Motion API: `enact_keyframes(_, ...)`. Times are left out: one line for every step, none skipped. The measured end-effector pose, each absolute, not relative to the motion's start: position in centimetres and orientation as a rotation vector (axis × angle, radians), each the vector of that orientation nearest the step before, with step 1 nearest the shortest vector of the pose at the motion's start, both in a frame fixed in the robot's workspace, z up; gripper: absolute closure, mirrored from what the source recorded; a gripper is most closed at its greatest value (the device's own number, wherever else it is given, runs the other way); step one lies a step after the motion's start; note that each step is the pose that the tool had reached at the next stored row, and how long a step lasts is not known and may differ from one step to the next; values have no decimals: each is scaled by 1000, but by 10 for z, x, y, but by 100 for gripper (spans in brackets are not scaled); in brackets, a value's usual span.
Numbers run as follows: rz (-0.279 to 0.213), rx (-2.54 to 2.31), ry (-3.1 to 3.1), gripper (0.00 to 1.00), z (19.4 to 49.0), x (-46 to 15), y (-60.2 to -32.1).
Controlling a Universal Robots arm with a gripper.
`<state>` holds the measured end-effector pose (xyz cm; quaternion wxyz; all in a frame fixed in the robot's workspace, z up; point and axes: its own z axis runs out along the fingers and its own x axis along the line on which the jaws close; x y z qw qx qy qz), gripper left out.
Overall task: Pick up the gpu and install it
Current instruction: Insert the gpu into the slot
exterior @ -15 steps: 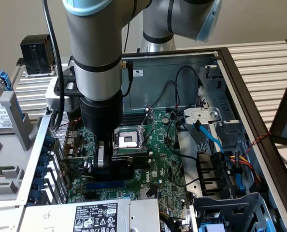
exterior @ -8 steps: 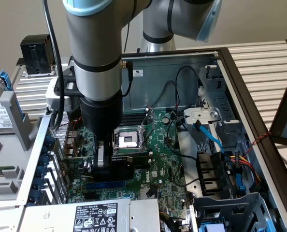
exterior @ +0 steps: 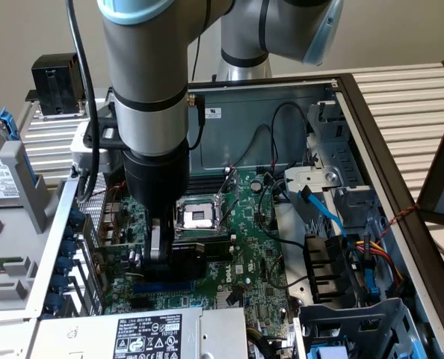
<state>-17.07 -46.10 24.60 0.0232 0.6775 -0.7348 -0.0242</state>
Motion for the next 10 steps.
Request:
enact_keyframes(-74, 2097, -2274, 72, 246, -171, -461)
enact_keyframes(-73, 2096, -2273, 72, 246, -171, -461)
enact_keyframes(-72, 2095, -2273, 72, 245, -171, -461)
enact_keyframes(-71, 2094, -2272, 72, 245, -171, -461)
enact_keyframes(-70, 2094, -2271, 72, 245, -171, -461)
enact_keyframes(-70, 2094, -2271, 72, 245, -171, -461)
enact_keyframes(-70, 2094, -2271, 72, 245, -171, -460)
enact_keyframes(-70, 2093, -2271, 72, 245, -171, -460)
enact_keyframes(-70, 2094, -2271, 72, 245, -171, -459)
enact_keyframes(-70, 2093, -2271, 72, 245, -171, -459)
